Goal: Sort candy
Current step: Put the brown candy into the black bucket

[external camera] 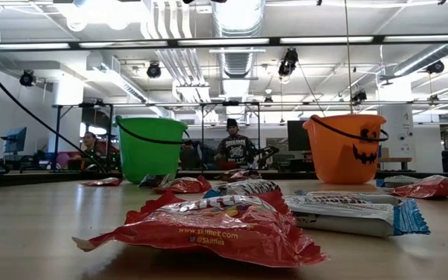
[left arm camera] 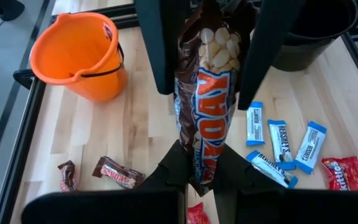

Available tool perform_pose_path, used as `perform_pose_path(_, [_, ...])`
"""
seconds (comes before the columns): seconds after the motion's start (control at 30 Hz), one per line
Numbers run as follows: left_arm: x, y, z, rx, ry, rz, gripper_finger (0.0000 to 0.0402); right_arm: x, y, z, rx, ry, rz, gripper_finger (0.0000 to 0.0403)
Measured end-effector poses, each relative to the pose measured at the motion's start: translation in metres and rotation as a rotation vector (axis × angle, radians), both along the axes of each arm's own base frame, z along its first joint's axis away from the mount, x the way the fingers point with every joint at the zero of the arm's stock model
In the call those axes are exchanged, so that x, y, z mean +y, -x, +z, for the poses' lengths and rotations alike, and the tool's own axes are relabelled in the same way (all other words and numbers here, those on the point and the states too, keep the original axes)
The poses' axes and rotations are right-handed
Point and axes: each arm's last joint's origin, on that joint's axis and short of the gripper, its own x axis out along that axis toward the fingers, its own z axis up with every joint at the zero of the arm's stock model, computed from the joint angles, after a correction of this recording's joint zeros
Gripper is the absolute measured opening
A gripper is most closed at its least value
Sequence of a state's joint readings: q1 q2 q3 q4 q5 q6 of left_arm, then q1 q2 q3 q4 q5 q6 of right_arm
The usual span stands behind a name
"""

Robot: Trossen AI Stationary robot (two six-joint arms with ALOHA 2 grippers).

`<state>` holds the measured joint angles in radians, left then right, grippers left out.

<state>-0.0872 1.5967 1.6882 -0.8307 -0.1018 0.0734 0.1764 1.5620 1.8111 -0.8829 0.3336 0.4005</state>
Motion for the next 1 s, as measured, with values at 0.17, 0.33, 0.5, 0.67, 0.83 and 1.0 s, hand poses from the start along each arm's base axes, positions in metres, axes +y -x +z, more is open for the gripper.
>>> perform_pose_path(0.17, [0.000, 0.000, 0.000, 0.001, 0.004, -0.004, 0.0011, 0.000, 0.000, 0.000, 0.001, 0.002, -0.003, 0.0089])
perform_pose_path(0.33, [0.000, 0.000, 0.000, 0.002, 0.005, -0.005, 0.0011, 0.000, 0.000, 0.000, 0.001, 0.003, -0.003, 0.0047])
perform_pose_path(0.5, [0.000, 0.000, 0.000, 0.004, 0.007, -0.003, 0.0012, 0.000, 0.000, 0.000, 0.000, 0.000, -0.005, 0.0044])
perform_pose_path(0.67, [0.000, 0.001, -0.001, 0.018, 0.009, -0.001, 0.0032, 0.000, 0.001, 0.000, 0.005, -0.001, -0.006, 0.0042])
perform_pose_path(0.83, [0.000, 0.007, -0.001, 0.052, -0.003, 0.016, 0.0069, -0.002, 0.007, 0.003, 0.054, -0.004, -0.023, 0.0040])
perform_pose_path(1.0, [0.001, 0.014, 0.005, 0.077, -0.018, 0.030, 0.0106, -0.004, 0.018, 0.009, 0.105, -0.007, -0.049, 0.0039])
